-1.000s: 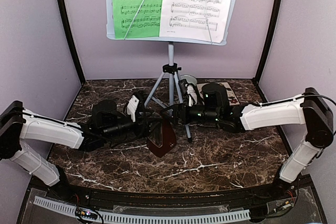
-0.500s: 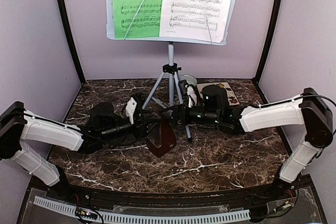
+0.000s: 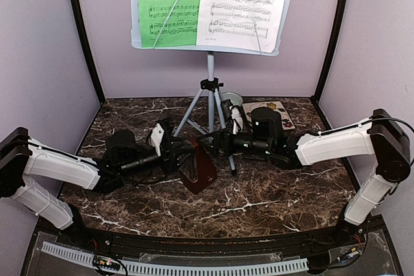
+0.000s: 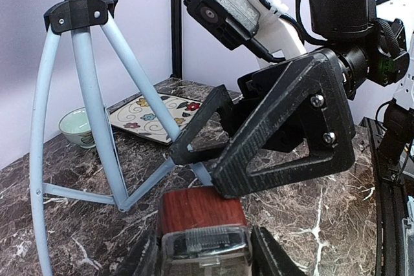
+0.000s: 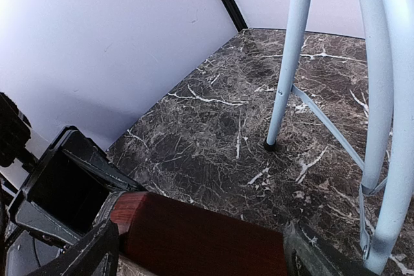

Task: Set up the instrument practice props

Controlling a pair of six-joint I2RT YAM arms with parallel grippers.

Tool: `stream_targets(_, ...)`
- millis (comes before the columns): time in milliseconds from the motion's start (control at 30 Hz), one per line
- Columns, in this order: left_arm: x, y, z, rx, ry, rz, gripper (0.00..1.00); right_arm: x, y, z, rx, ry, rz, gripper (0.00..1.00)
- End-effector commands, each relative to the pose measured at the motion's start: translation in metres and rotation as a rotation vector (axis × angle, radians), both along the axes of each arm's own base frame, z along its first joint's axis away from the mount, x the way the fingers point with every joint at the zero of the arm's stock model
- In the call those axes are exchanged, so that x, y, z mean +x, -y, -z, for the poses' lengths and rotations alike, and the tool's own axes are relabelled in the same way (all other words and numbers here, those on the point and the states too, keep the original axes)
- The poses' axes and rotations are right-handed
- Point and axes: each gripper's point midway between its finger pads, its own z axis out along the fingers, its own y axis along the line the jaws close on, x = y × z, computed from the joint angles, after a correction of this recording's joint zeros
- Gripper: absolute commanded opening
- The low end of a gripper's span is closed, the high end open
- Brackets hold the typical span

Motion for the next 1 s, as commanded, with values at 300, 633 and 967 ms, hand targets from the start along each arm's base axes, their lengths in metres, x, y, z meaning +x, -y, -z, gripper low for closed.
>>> stream_targets(300,0.003,0.014,0.004,0.014,0.002,0.033,0.40,0.001,0.010,0.030,-0.097,-0.096,-0.018,0.89)
stream_targets(633,0.006,0.015,0.004,0.023,-0.009,0.026,0.41,0.000,-0.003,0.012,-0.034,-0.104,-0.056,0.89)
stream_targets(967,0.004,0.003,-0.010,0.017,0.012,-0.031,0.59,0.002,0.005,0.043,-0.091,-0.144,-0.013,0.89)
